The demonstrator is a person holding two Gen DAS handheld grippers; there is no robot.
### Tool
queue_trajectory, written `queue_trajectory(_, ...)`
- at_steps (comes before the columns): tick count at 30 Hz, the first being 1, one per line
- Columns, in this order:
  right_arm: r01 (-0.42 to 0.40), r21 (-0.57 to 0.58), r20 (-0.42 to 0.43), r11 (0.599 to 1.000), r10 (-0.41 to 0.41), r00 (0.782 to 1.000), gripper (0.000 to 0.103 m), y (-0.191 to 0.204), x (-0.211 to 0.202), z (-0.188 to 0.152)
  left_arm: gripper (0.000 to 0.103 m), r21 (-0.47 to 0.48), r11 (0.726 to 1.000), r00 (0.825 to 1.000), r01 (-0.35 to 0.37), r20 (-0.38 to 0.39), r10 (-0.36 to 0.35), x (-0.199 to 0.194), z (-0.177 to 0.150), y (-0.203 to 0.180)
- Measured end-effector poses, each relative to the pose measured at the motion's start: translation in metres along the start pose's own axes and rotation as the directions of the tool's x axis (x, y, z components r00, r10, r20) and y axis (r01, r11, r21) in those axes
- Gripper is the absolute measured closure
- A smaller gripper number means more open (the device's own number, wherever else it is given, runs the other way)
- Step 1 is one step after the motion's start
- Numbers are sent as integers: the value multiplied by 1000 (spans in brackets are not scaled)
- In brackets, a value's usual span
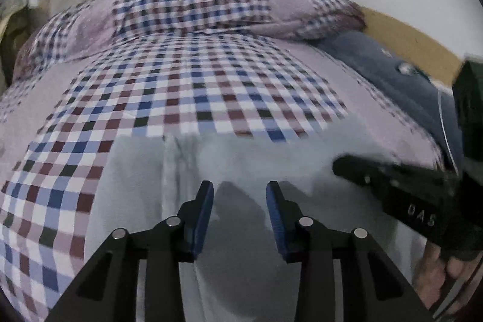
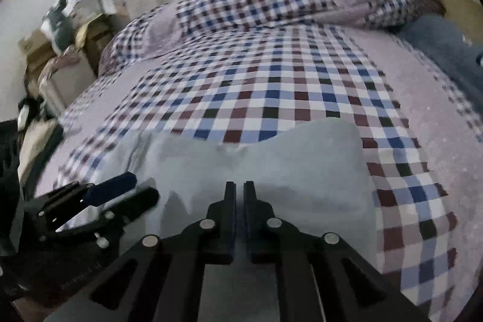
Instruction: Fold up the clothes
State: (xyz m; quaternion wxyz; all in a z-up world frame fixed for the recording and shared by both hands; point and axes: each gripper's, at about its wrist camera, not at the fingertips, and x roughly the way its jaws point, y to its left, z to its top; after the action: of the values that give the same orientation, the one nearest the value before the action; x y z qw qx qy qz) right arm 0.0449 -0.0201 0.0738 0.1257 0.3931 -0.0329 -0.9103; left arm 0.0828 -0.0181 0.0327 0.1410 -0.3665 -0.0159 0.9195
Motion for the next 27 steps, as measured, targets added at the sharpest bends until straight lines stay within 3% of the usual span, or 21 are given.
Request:
queue_trajectory(3, 22, -34, -11, 999, -23, 1000, 98, 5, 7, -13, 64, 30, 1000, 1000, -8, 11, 8, -6, -15, -3)
queue_trajectory(9, 51, -58, 61, 997, -47, 997, 99, 11, 1, -27, 64, 90, 996, 999, -25, 33, 22, -19, -46, -10)
queue_trajectory(13, 41, -9, 83, 999, -40, 996, 98, 8, -28, -37, 64, 85, 996, 999, -24, 32, 21, -50, -70, -14)
queue_trajectory(18, 32, -85, 113, 996, -22, 993, 95, 30, -74, -66, 64, 78, 997, 999, -21, 30, 19, -89, -99, -19)
queue_trajectory(21, 23, -123, 60, 992, -16, 998, 95, 44, -77, -84, 64, 74, 997, 999, -33, 20, 31, -98, -113, -23)
queue_trajectory(24, 60, -167, -3, 984, -61, 998, 95, 53, -62, -99, 64, 47, 998, 999, -33, 0, 33, -103, -122, -21)
queue_trajectory(27, 71, -165, -7, 984, -73, 997, 95, 53, -61, -102, 64, 18, 999, 999, -42, -15, 42, -110, -131, -19)
